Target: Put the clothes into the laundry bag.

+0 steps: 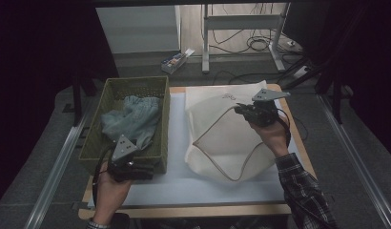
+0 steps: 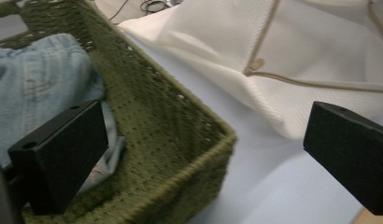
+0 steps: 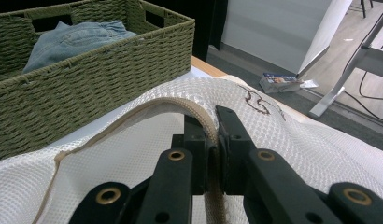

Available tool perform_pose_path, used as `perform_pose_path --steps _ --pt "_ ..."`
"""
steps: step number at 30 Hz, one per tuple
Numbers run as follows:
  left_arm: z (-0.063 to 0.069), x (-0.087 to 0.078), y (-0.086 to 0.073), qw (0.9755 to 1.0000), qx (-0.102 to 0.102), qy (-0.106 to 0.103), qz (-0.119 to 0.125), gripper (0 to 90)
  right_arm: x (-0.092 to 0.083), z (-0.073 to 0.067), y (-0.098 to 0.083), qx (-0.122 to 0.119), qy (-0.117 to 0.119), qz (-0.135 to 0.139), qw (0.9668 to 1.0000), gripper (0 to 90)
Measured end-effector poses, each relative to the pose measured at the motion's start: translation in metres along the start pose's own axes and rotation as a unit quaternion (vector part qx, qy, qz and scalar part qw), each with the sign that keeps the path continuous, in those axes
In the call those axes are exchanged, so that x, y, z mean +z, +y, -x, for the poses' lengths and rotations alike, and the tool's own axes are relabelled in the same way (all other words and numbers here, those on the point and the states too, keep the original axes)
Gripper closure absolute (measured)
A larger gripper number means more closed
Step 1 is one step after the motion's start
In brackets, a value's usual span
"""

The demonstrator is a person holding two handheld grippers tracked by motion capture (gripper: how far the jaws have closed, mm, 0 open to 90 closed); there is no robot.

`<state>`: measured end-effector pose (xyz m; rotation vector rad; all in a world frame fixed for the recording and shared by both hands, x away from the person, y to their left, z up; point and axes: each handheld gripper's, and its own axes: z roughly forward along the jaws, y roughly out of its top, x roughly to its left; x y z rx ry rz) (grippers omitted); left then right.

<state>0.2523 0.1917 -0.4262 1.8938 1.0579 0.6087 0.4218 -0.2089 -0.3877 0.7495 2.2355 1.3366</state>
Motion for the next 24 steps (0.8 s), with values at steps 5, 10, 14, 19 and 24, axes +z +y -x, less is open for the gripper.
perform_pose_path --steps 5,10,14,19,24 --pt "-0.012 0.009 0.001 0.9999 -0.004 0.003 -0.015 0.0 0.000 0.001 0.000 -0.002 -0.001 0.000 1.0000 82.4" --pt "-0.021 0.014 0.006 0.9996 0.001 0.015 -0.023 0.2 0.000 0.001 -0.001 -0.002 -0.001 0.000 1.0000 82.4" --pt "-0.028 0.023 0.009 0.9985 0.011 0.031 -0.044 0.5 0.000 0.001 -0.001 -0.002 -0.001 0.000 1.0000 82.3" --pt "-0.041 0.033 0.014 0.9979 -0.014 0.026 -0.058 0.5 0.000 0.001 -0.001 -0.005 -0.002 0.000 1.0000 82.3" --pt "-0.050 0.041 0.019 0.9968 -0.016 0.032 -0.072 0.8 0.000 0.001 -0.001 -0.004 -0.001 0.000 1.0000 82.3"
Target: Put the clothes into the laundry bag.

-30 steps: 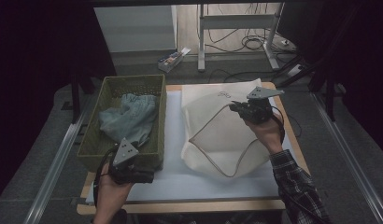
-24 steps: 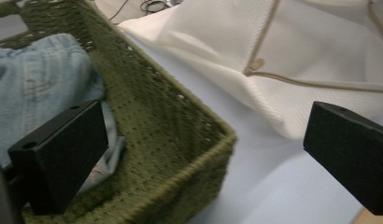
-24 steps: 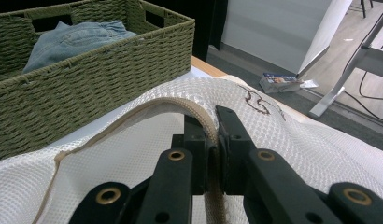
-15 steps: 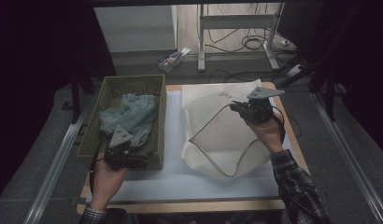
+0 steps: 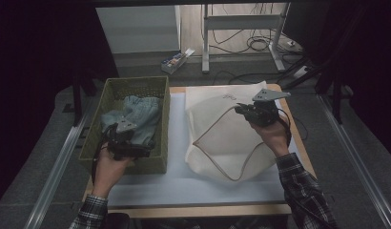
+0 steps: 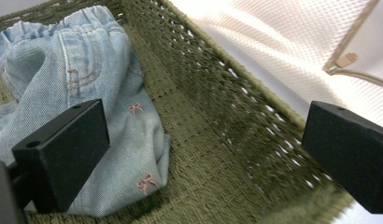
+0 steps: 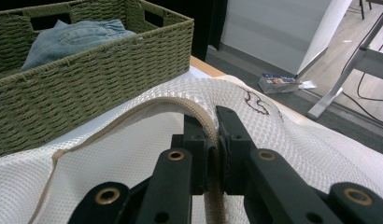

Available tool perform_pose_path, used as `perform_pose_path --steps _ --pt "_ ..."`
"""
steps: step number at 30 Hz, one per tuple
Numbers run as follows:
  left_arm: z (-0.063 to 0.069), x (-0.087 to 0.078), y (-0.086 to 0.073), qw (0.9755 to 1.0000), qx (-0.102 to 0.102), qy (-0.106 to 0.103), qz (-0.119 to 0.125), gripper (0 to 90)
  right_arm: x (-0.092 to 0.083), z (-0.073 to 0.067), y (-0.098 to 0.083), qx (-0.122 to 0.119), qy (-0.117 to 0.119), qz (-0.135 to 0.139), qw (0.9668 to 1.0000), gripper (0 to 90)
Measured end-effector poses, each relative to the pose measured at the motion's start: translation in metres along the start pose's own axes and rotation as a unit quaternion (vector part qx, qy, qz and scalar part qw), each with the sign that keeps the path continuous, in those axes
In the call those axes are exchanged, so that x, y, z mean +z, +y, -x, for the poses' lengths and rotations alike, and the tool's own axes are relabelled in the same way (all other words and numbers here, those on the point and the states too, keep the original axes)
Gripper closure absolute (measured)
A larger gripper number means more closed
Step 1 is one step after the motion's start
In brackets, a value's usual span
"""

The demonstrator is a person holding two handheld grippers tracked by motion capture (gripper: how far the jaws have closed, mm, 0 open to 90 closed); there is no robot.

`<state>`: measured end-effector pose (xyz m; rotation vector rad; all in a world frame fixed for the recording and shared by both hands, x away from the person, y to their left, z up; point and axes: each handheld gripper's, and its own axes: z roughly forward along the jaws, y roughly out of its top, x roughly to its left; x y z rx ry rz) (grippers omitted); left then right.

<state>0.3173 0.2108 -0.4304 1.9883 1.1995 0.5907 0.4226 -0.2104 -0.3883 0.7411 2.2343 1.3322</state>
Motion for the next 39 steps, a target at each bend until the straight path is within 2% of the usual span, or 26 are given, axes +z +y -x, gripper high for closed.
perform_pose_path --steps 4,10,15,21,26,30,39 --pt "-0.009 0.006 0.004 0.9999 -0.002 0.005 -0.009 0.5 0.000 -0.001 0.000 -0.001 0.000 0.001 1.0000 82.2" --pt "-0.025 0.015 0.009 0.9996 -0.028 0.001 -0.010 0.6 0.000 -0.001 0.000 0.003 0.002 0.002 1.0000 82.6" --pt "-0.037 0.022 0.013 0.9992 -0.031 0.011 -0.022 0.6 0.001 -0.001 0.000 0.005 0.002 0.001 1.0000 83.2" --pt "-0.050 0.031 0.022 0.9986 -0.034 0.014 -0.038 0.6 0.002 -0.001 0.000 0.003 -0.001 0.001 1.0000 83.3" --pt "-0.058 0.041 0.029 0.9974 -0.028 0.029 -0.060 0.3 0.001 -0.001 0.000 0.002 -0.001 0.003 1.0000 83.3" --pt "-0.065 0.050 0.032 0.9961 -0.034 0.033 -0.074 0.4 0.001 -0.001 0.000 0.002 -0.002 0.004 1.0000 83.2" --pt "-0.079 0.070 0.042 0.9915 -0.043 0.049 -0.113 0.0 0.002 -0.002 0.000 0.000 -0.001 0.004 1.0000 83.1"
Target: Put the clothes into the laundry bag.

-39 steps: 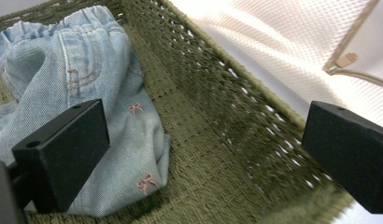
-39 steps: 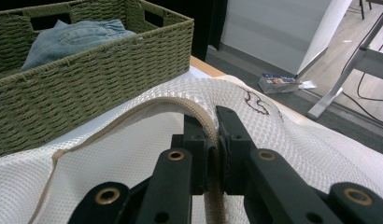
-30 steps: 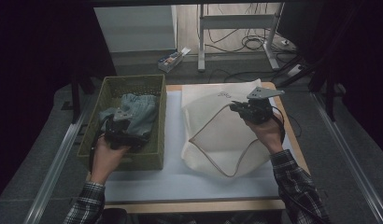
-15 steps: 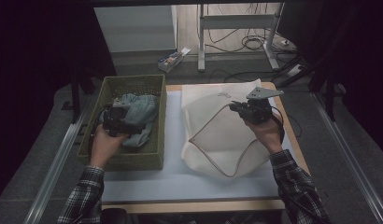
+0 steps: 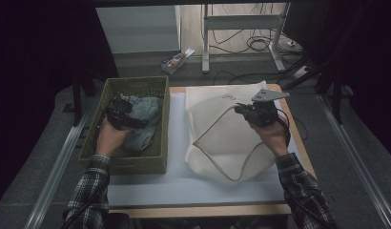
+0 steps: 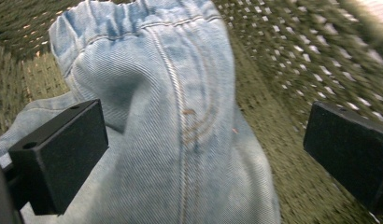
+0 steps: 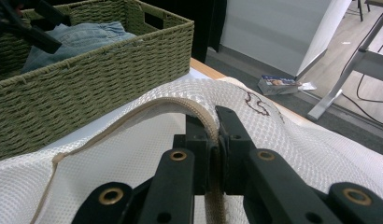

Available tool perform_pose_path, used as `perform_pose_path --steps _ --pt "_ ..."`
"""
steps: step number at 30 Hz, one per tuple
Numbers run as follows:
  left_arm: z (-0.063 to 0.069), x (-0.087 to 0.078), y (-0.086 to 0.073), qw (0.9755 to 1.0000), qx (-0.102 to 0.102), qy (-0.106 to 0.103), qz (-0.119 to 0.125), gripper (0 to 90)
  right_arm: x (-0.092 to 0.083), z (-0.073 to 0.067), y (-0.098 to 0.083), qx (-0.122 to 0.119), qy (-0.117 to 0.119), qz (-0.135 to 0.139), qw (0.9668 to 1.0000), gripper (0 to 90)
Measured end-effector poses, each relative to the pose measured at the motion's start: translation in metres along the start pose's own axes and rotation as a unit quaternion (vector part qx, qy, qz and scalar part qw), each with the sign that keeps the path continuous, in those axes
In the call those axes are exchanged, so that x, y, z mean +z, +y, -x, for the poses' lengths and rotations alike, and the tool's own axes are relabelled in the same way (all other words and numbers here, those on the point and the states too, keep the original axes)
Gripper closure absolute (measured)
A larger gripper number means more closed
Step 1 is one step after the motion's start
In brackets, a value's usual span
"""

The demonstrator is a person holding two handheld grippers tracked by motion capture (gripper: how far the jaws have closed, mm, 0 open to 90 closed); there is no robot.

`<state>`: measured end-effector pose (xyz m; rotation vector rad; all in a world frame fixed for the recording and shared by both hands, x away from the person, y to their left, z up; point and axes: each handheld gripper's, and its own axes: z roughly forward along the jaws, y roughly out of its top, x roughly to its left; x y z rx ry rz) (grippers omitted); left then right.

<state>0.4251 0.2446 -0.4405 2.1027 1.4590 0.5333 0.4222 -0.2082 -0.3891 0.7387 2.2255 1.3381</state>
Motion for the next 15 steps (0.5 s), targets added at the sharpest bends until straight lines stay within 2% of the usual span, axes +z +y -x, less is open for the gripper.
perform_pose_path --steps 5,11,15 --pt "-0.006 0.013 0.007 0.9993 -0.006 0.009 -0.035 0.0 0.000 0.000 0.000 -0.001 0.000 0.000 1.0000 83.0" --pt "-0.017 0.030 0.016 0.9966 -0.008 0.025 -0.078 0.0 0.000 0.001 0.000 -0.001 0.000 0.001 1.0000 82.8" --pt "-0.024 0.038 0.019 0.9961 -0.021 0.019 -0.083 0.0 -0.001 0.001 0.000 -0.001 0.001 0.001 1.0000 82.8"
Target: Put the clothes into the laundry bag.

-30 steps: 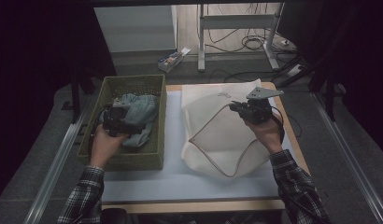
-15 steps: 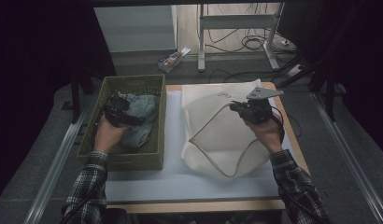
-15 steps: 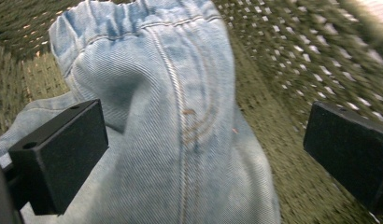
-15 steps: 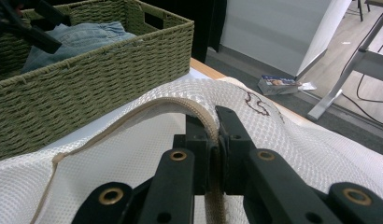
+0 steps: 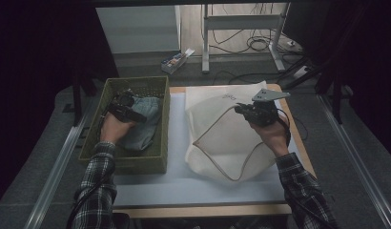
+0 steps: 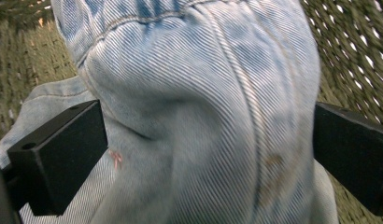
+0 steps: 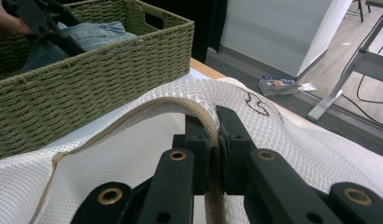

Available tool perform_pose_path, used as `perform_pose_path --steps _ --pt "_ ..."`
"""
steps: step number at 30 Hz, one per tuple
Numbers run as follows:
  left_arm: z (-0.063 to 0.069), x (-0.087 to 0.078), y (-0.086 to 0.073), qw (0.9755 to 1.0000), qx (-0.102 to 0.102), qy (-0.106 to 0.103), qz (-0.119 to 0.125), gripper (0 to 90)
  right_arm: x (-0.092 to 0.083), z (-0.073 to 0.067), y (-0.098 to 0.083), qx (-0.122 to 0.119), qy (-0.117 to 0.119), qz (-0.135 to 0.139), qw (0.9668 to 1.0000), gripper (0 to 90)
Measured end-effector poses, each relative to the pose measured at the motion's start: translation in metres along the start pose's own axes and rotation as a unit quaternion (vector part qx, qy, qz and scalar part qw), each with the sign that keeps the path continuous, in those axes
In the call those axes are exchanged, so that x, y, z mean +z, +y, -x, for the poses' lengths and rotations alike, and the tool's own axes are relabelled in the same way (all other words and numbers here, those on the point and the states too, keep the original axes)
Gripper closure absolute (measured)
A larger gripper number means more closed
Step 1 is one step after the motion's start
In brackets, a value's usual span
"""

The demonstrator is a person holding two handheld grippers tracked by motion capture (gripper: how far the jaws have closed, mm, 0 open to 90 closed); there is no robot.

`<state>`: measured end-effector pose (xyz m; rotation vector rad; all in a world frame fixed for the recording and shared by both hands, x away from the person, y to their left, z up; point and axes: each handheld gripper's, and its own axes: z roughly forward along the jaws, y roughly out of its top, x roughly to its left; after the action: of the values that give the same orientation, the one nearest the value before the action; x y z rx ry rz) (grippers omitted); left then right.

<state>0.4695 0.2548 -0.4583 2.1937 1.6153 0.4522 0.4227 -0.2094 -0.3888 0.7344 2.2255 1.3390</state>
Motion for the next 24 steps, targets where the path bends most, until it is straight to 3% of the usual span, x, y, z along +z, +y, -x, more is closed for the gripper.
perform_pose_path --steps 9,14,20,24 --pt "-0.017 0.011 0.003 0.9997 -0.019 -0.011 -0.005 0.0 0.000 0.000 0.000 -0.001 0.001 0.000 1.0000 82.6" --pt "-0.024 0.020 0.000 0.9983 -0.038 -0.042 -0.014 0.0 0.000 0.000 0.000 -0.001 0.001 0.000 1.0000 82.6" --pt "-0.023 0.029 0.001 0.9969 -0.045 -0.062 -0.016 0.0 0.000 0.000 0.000 -0.002 0.002 -0.001 1.0000 82.6" --pt "-0.016 0.036 0.005 0.9957 -0.041 -0.080 -0.020 0.0 0.001 0.000 0.000 -0.001 0.002 -0.001 1.0000 82.6"
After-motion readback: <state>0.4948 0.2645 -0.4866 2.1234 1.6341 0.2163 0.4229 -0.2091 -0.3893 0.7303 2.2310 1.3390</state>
